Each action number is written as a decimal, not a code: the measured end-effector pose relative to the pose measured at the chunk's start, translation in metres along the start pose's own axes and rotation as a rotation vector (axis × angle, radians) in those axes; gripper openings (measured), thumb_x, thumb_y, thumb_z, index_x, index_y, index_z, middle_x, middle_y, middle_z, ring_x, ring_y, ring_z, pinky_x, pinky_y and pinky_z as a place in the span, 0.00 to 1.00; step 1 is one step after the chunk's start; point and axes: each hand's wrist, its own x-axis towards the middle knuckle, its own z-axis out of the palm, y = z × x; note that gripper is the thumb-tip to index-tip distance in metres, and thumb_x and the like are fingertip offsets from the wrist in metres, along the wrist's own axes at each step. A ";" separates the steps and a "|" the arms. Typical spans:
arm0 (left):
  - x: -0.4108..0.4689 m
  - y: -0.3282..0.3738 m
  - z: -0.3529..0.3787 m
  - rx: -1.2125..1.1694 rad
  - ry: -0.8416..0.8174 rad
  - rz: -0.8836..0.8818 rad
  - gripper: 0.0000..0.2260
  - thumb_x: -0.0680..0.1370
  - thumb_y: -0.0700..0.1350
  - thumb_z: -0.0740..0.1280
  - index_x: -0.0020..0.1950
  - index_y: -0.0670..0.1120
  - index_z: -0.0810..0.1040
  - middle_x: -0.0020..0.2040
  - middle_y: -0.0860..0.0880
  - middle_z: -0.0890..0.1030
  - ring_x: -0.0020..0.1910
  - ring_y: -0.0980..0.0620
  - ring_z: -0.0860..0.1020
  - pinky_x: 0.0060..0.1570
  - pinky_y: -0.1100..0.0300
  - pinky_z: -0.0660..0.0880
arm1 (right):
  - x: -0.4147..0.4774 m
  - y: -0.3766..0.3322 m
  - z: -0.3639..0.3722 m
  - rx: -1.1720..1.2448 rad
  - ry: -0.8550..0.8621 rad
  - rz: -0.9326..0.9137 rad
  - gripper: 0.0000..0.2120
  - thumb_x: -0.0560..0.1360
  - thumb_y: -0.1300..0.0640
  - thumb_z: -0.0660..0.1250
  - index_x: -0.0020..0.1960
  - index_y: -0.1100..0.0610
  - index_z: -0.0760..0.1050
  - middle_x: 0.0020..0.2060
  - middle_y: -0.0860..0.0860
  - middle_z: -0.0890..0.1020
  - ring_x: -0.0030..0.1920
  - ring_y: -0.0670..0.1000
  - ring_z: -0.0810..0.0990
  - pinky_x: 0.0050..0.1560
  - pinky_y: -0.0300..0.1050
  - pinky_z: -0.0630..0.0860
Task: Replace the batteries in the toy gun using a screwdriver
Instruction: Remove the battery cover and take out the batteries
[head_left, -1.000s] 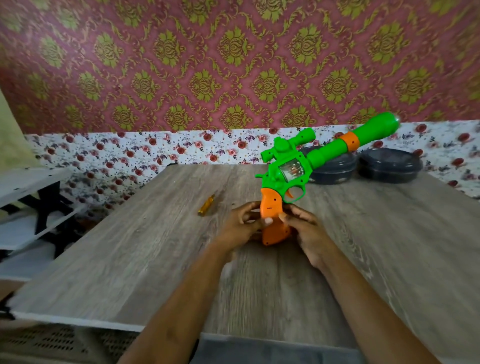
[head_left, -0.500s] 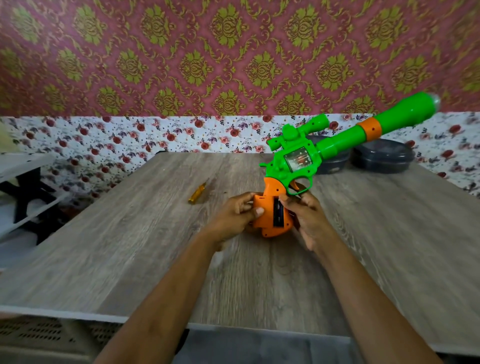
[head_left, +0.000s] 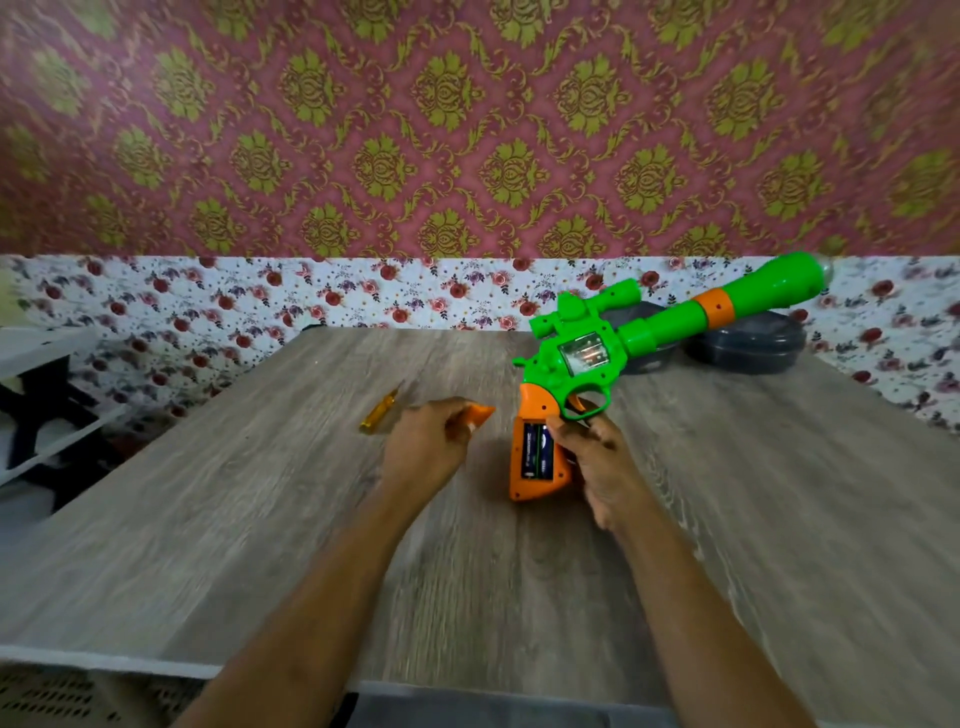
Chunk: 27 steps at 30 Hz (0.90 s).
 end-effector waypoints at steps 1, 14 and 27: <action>0.009 -0.002 0.001 0.039 -0.016 -0.006 0.09 0.77 0.43 0.65 0.54 0.48 0.81 0.45 0.47 0.84 0.43 0.48 0.81 0.41 0.57 0.76 | 0.001 0.000 0.000 0.003 0.009 0.007 0.11 0.74 0.64 0.66 0.56 0.58 0.76 0.42 0.49 0.83 0.43 0.48 0.80 0.53 0.50 0.76; 0.083 -0.010 0.049 0.586 -0.191 0.015 0.12 0.80 0.44 0.59 0.58 0.53 0.79 0.52 0.47 0.81 0.49 0.45 0.80 0.45 0.55 0.75 | 0.007 0.013 -0.005 -0.043 -0.002 0.020 0.07 0.74 0.60 0.68 0.49 0.50 0.77 0.46 0.47 0.83 0.51 0.51 0.81 0.59 0.53 0.76; 0.051 -0.055 -0.026 0.340 0.029 -0.260 0.15 0.76 0.47 0.66 0.62 0.47 0.77 0.62 0.43 0.77 0.59 0.43 0.75 0.54 0.51 0.76 | 0.003 0.008 -0.001 -0.015 -0.015 -0.002 0.07 0.74 0.63 0.67 0.49 0.52 0.76 0.44 0.47 0.82 0.46 0.46 0.79 0.54 0.47 0.76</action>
